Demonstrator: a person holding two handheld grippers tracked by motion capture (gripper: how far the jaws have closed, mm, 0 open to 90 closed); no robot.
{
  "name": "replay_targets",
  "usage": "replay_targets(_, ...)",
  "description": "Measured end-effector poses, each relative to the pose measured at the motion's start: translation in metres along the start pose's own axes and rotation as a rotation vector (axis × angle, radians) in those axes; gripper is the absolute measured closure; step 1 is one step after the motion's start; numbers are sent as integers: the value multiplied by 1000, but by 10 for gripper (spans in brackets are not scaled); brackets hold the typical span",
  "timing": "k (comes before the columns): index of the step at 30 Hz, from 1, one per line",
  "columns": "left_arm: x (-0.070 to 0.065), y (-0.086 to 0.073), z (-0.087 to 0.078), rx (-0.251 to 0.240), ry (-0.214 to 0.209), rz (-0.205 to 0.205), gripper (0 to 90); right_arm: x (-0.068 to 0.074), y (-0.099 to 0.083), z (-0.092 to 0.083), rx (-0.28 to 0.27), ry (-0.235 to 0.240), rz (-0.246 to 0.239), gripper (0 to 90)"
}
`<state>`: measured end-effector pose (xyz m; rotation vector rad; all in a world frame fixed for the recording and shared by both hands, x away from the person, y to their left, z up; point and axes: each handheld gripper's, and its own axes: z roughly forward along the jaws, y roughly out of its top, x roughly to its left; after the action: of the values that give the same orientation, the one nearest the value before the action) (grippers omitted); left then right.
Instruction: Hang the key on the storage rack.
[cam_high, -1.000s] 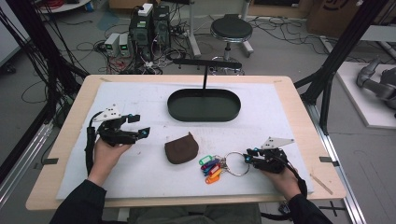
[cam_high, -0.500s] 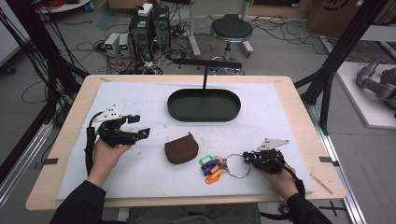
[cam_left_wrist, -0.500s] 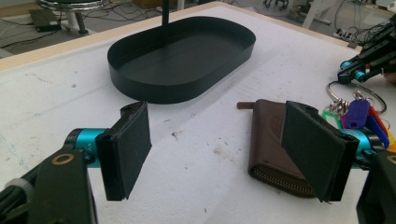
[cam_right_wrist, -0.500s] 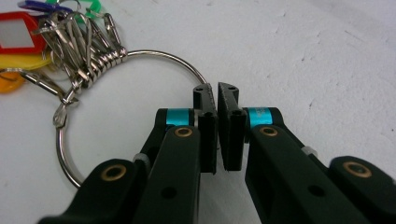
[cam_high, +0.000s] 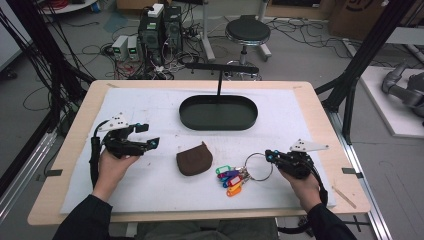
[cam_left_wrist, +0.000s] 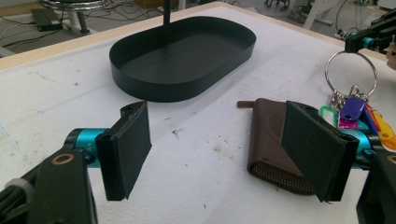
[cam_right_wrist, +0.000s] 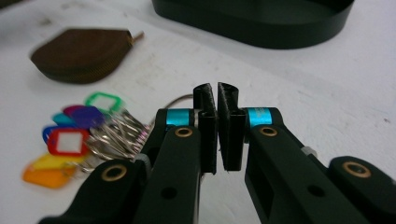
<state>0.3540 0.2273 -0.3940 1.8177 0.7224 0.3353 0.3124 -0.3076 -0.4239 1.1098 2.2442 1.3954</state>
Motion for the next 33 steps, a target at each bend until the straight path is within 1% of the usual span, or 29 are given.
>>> replay_targets(2,0,0,0,-2,1,0,245,1,1,0,-31,23,23,883)
replay_targets(6,0,0,0,-3,1,2,245,6,3,0,-58,70,74,882)
replay_targets(10,-1,0,1,-5,-1,4,245,10,4,0,-66,85,88,879)
replay_targets(13,-1,1,2,-5,-3,8,245,14,3,0,-43,90,100,873)
replay_targets(17,-1,1,2,-8,-2,8,245,15,1,-1,-27,97,114,870)
replay_targets(19,-1,0,2,-8,-1,5,245,15,0,-2,2,100,126,856)
replay_targets(20,-1,0,2,-8,-1,5,245,15,0,-2,2,100,126,856)
replay_targets(21,-1,1,2,-5,-1,7,245,15,0,-1,22,109,128,854)
replay_targets(23,-2,1,1,-7,-1,9,245,15,-1,-1,40,114,125,869)
replay_targets(25,-2,1,1,-8,-3,11,245,16,0,-1,38,116,123,871)
replay_targets(26,-2,1,1,-7,-3,10,245,17,3,-2,31,123,97,876)
replay_targets(28,-2,1,1,-3,-3,9,244,18,4,-3,28,125,90,877)
replay_targets(30,-2,1,2,-2,-3,7,245,20,9,-4,16,127,63,877)
replay_targets(32,-2,1,2,-1,-4,8,245,20,11,-5,14,126,57,877)
replay_targets(33,-3,1,2,-3,-5,7,245,20,14,-6,7,124,42,878)
